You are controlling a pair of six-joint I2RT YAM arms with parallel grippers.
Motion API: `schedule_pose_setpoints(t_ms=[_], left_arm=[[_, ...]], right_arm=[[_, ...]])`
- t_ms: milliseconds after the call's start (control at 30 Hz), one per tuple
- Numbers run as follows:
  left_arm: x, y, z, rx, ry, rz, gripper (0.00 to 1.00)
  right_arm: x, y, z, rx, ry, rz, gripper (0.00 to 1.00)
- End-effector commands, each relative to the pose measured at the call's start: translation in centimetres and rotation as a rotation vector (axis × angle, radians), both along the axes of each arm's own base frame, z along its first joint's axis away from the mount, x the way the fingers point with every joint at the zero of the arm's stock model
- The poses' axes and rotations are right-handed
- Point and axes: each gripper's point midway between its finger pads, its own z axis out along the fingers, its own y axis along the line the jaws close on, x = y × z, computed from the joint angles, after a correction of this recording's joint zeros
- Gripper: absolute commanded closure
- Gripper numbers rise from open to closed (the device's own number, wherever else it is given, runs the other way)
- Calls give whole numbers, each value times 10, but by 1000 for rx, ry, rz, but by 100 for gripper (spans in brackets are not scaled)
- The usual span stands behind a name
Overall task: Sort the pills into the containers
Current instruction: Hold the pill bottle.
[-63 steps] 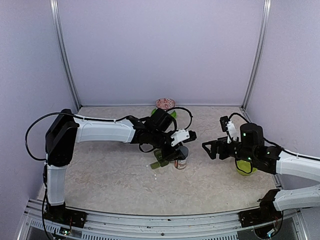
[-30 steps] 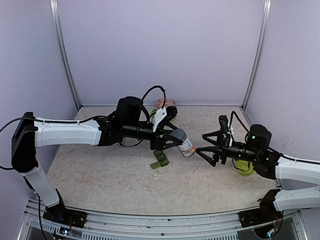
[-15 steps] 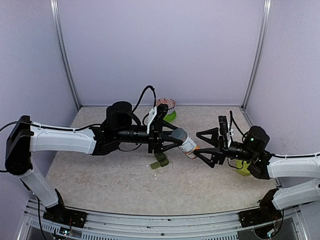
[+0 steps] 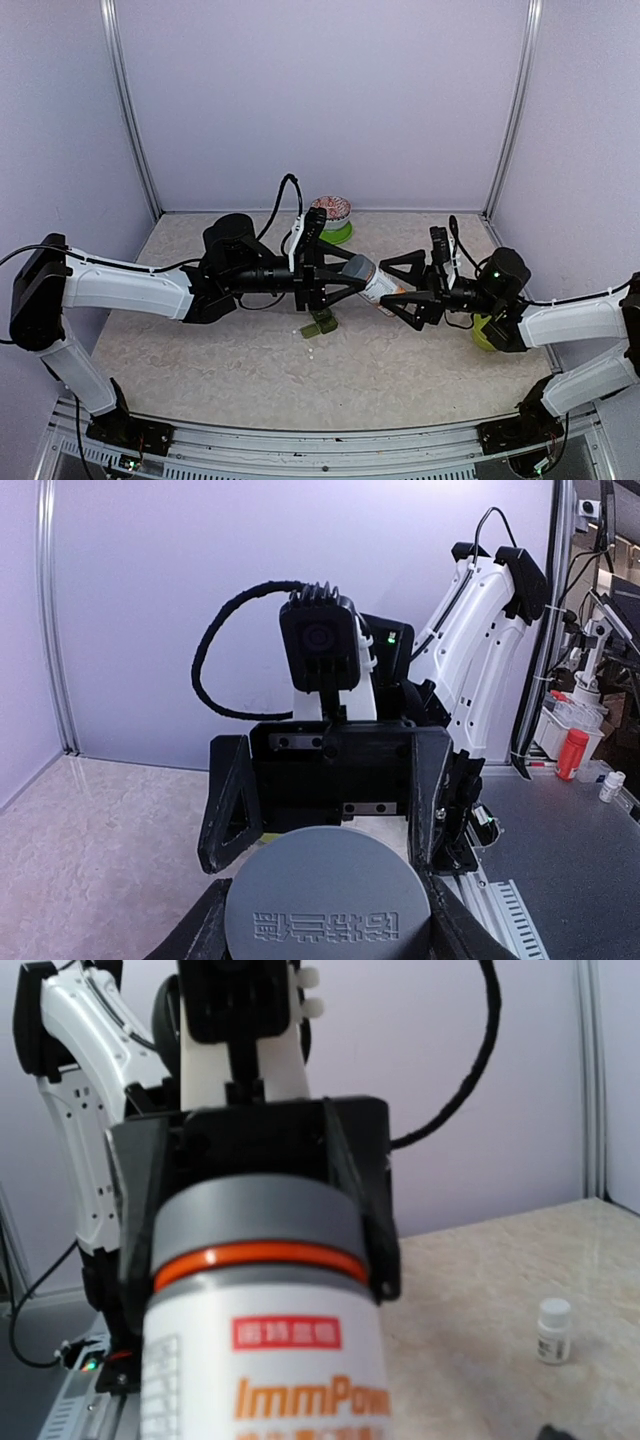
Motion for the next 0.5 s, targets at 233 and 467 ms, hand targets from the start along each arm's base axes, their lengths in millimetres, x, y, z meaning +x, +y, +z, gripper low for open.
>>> schedule_pose_setpoints(t_ms=[233,467], left_arm=[[-3,8,37,-135,-57,33,85],[-3,7,33,-126,-53,36,84]], right_arm=[[0,16,12,32,-30,58,10],[-1,23,15,36,-32,85,24]])
